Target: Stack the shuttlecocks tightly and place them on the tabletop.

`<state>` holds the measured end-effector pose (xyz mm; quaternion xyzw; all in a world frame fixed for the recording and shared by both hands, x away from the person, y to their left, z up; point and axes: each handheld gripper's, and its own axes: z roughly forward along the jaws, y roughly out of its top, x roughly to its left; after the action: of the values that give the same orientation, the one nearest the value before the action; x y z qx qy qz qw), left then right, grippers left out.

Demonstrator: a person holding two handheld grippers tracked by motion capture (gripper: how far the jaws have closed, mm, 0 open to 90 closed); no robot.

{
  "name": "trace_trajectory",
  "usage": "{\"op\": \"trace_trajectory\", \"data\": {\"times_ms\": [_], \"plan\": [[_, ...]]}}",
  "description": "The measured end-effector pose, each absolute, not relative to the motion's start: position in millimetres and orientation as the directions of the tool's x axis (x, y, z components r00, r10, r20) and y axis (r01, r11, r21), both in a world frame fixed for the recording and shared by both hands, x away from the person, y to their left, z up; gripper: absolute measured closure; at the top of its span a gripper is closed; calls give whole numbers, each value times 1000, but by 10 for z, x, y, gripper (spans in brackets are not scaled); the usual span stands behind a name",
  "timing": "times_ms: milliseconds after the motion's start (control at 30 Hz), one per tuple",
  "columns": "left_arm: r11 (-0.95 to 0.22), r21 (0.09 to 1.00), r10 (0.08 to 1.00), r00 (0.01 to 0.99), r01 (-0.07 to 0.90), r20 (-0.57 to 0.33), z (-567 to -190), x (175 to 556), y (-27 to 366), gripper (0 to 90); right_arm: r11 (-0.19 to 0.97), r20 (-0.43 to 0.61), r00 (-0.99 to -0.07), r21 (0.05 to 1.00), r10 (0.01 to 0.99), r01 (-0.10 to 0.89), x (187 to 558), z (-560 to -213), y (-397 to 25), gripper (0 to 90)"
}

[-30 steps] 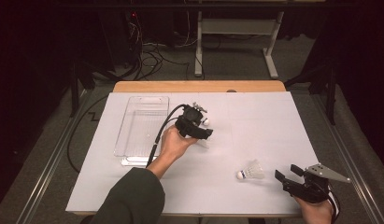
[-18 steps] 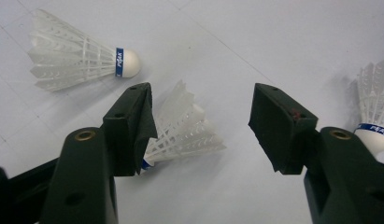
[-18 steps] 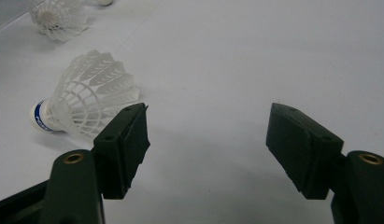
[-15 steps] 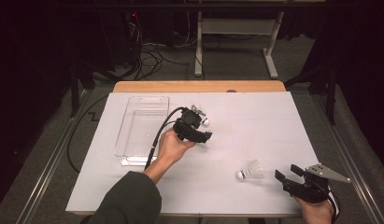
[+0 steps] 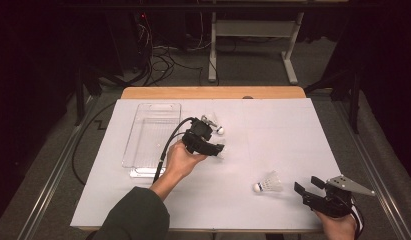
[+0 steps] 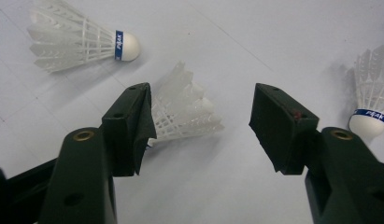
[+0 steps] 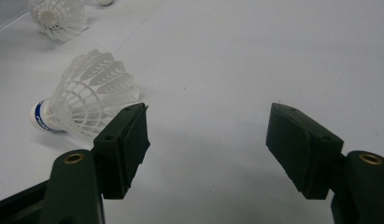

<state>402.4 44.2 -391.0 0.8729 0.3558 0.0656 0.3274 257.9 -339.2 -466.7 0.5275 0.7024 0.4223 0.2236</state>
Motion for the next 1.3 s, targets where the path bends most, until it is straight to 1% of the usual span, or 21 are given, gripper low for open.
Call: {"op": "trace_trajectory", "data": {"times_ms": [1300], "plan": [[-537,615,654,745,577,-129,-3957,3799,537,389,92,129,-349,828,928,553,2581,-4669,-3388,304]]}}
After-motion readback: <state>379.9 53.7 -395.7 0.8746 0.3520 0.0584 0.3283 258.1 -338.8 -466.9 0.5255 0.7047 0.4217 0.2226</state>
